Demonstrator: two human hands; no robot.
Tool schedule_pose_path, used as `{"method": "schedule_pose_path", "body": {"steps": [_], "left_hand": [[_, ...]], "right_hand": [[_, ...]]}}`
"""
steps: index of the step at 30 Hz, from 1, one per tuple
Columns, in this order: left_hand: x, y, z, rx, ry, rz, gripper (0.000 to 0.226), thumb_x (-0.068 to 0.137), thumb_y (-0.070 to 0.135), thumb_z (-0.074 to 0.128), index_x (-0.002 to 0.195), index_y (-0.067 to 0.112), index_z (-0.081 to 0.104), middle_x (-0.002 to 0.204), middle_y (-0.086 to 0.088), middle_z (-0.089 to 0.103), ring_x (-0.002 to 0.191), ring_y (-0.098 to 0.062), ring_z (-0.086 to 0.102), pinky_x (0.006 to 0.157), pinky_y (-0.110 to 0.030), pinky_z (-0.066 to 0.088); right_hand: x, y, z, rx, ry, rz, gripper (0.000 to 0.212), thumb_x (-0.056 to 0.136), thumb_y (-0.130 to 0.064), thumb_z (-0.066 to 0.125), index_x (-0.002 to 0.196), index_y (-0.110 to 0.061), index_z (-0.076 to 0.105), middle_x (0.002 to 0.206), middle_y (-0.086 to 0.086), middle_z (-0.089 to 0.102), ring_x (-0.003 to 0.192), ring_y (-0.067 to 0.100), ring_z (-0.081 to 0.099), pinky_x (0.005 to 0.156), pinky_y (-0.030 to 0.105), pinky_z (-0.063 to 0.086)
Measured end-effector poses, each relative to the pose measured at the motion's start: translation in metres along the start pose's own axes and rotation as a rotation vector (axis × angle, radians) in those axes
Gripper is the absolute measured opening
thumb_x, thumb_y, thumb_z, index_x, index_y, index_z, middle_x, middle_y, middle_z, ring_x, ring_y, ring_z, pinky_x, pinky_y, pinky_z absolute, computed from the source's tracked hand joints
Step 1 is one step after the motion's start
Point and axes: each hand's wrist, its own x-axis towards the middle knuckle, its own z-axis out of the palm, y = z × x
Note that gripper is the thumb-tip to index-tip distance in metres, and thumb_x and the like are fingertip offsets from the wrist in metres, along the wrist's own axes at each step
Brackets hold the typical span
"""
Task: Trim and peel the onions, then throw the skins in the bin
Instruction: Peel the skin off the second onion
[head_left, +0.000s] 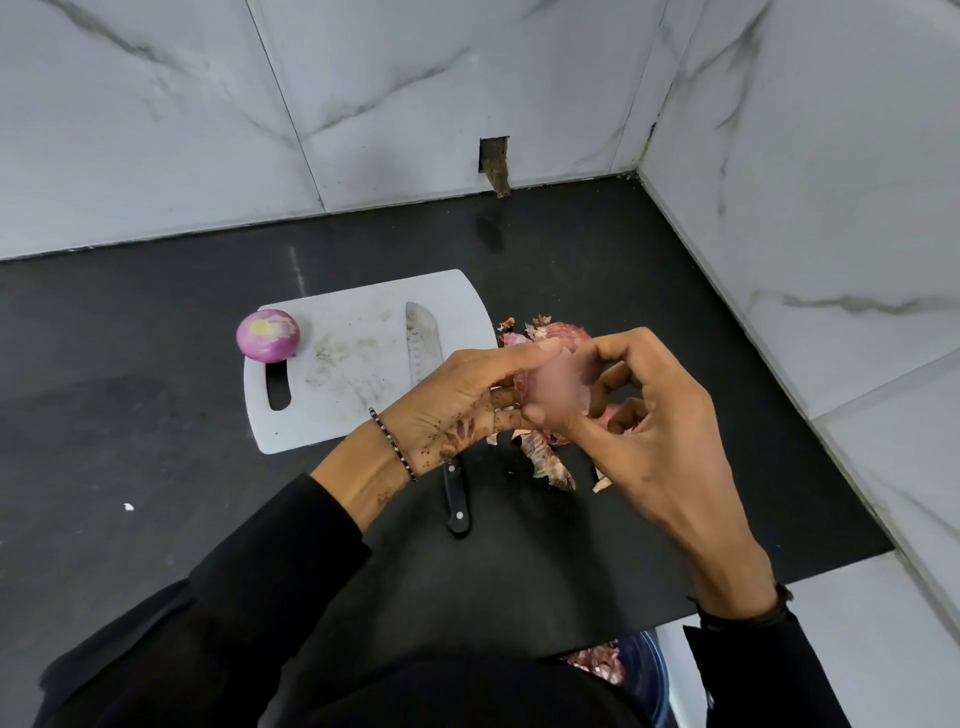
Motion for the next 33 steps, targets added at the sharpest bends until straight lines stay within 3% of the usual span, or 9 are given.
{"method": "schedule_pose_path", "body": {"steps": [3, 5, 7, 10, 15, 22, 25, 29, 33], "left_hand": [[-0.0009, 0.0019, -0.0009, 0.026, -0.012, 0.001, 0.027, 0.091, 0.034, 0.060, 0.084, 0.013, 0.075, 0.087, -0.008, 0.071, 0.085, -0.019, 0.069, 0.081, -0.033, 0.055], [-0.0015, 0.0036, -0.0011, 0.008, -0.003, 0.007, 0.031, 0.084, 0.036, 0.063, 0.094, 0.009, 0.074, 0.090, -0.010, 0.072, 0.085, -0.019, 0.070, 0.073, -0.028, 0.056], [-0.0016, 0.0036, -0.0011, -0.008, -0.010, 0.018, 0.032, 0.082, 0.035, 0.065, 0.097, 0.008, 0.075, 0.095, -0.012, 0.071, 0.089, -0.022, 0.069, 0.071, -0.028, 0.056], [-0.0031, 0.0042, -0.0001, -0.019, -0.022, 0.021, 0.025, 0.081, 0.032, 0.065, 0.087, 0.013, 0.078, 0.089, -0.009, 0.072, 0.085, -0.019, 0.068, 0.069, -0.026, 0.056], [-0.0047, 0.0067, 0.0031, -0.008, -0.060, 0.024, 0.030, 0.084, 0.031, 0.063, 0.098, 0.005, 0.070, 0.087, -0.008, 0.069, 0.081, -0.018, 0.066, 0.068, -0.025, 0.055], [-0.0047, 0.0083, 0.0035, 0.051, -0.052, 0.028, 0.026, 0.097, 0.026, 0.054, 0.089, 0.009, 0.072, 0.080, -0.006, 0.071, 0.070, -0.012, 0.068, 0.065, -0.022, 0.055], [-0.0049, 0.0085, 0.0031, 0.059, -0.066, 0.042, 0.032, 0.097, 0.027, 0.054, 0.075, 0.013, 0.073, 0.078, -0.005, 0.068, 0.068, -0.013, 0.066, 0.066, -0.023, 0.054], [-0.0053, 0.0093, 0.0016, 0.043, -0.082, 0.028, 0.025, 0.098, 0.024, 0.053, 0.085, 0.011, 0.069, 0.075, -0.002, 0.067, 0.065, -0.012, 0.064, 0.065, -0.023, 0.053], [-0.0061, 0.0083, 0.0013, 0.051, -0.071, 0.020, 0.021, 0.098, 0.023, 0.054, 0.092, 0.009, 0.068, 0.075, -0.001, 0.067, 0.066, -0.012, 0.065, 0.065, -0.023, 0.053]], "right_hand": [[-0.0009, -0.0014, 0.0033, -0.052, -0.013, -0.038, 0.026, 0.079, -0.042, 0.081, 0.087, -0.022, 0.065, 0.092, -0.013, 0.059, 0.080, 0.016, 0.058, 0.062, 0.015, 0.043], [-0.0024, -0.0015, 0.0054, -0.050, 0.000, -0.044, 0.026, 0.080, -0.042, 0.081, 0.085, -0.021, 0.065, 0.090, -0.015, 0.059, 0.081, 0.014, 0.059, 0.063, 0.017, 0.044], [-0.0031, -0.0012, 0.0039, -0.022, 0.023, -0.014, 0.031, 0.076, -0.047, 0.082, 0.088, -0.025, 0.063, 0.090, -0.015, 0.059, 0.078, 0.013, 0.058, 0.062, 0.016, 0.044], [-0.0043, -0.0009, 0.0013, 0.028, 0.033, 0.008, 0.038, 0.074, -0.046, 0.084, 0.097, -0.028, 0.060, 0.093, -0.014, 0.060, 0.076, 0.015, 0.057, 0.059, 0.018, 0.045], [-0.0060, -0.0013, 0.0010, 0.000, 0.011, -0.030, 0.038, 0.078, -0.041, 0.084, 0.104, -0.022, 0.063, 0.101, -0.008, 0.060, 0.077, 0.017, 0.058, 0.059, 0.019, 0.046], [-0.0070, -0.0061, 0.0055, -0.068, 0.018, -0.056, 0.025, 0.082, -0.043, 0.079, 0.084, -0.023, 0.063, 0.090, -0.015, 0.058, 0.078, 0.015, 0.057, 0.061, 0.022, 0.043], [-0.0081, -0.0060, 0.0051, -0.012, 0.059, -0.006, 0.035, 0.077, -0.047, 0.080, 0.092, -0.022, 0.059, 0.087, -0.012, 0.058, 0.072, 0.016, 0.056, 0.058, 0.019, 0.044], [-0.0073, -0.0058, 0.0048, 0.008, 0.041, 0.000, 0.040, 0.078, -0.046, 0.081, 0.104, -0.024, 0.060, 0.100, -0.010, 0.061, 0.077, 0.018, 0.060, 0.061, 0.034, 0.054], [-0.0074, -0.0068, 0.0031, -0.004, 0.031, -0.004, 0.038, 0.079, -0.049, 0.079, 0.105, -0.027, 0.062, 0.101, -0.009, 0.062, 0.078, 0.018, 0.061, 0.062, 0.038, 0.055]]}}
